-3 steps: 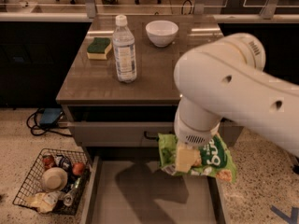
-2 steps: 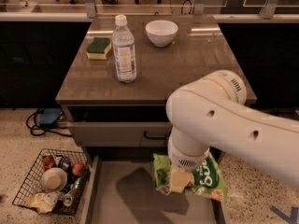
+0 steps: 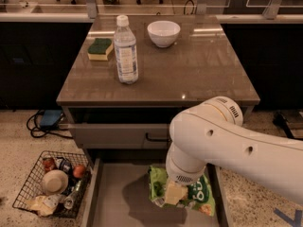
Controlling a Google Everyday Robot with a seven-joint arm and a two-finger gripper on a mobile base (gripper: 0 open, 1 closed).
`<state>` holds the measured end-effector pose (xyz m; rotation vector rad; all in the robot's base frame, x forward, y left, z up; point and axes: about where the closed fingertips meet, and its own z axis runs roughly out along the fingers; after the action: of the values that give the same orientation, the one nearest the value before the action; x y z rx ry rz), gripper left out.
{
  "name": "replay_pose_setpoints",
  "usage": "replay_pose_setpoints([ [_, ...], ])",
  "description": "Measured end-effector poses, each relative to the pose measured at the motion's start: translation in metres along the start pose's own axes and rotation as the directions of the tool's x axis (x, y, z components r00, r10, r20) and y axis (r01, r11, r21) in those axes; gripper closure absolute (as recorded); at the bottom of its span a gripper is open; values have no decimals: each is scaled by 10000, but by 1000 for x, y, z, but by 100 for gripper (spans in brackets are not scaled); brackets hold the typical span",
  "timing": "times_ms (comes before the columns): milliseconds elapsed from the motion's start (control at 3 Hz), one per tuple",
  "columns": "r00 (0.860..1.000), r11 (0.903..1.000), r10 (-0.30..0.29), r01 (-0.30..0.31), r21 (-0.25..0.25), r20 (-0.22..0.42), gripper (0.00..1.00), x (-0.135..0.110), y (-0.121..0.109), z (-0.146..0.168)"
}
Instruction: Place green rice chip bag into middle drawer
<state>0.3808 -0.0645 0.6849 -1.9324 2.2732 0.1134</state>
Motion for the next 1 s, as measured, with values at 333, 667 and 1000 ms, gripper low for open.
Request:
replay_pose_setpoints([
  [333, 9997, 9997, 190, -192, -163, -169, 100, -3, -4, 35],
  [667, 9981, 9974, 591, -598, -399, -190, 100, -1, -9, 108],
  [1000, 9957, 9946, 911, -902, -512, 154, 100, -7, -14, 171],
])
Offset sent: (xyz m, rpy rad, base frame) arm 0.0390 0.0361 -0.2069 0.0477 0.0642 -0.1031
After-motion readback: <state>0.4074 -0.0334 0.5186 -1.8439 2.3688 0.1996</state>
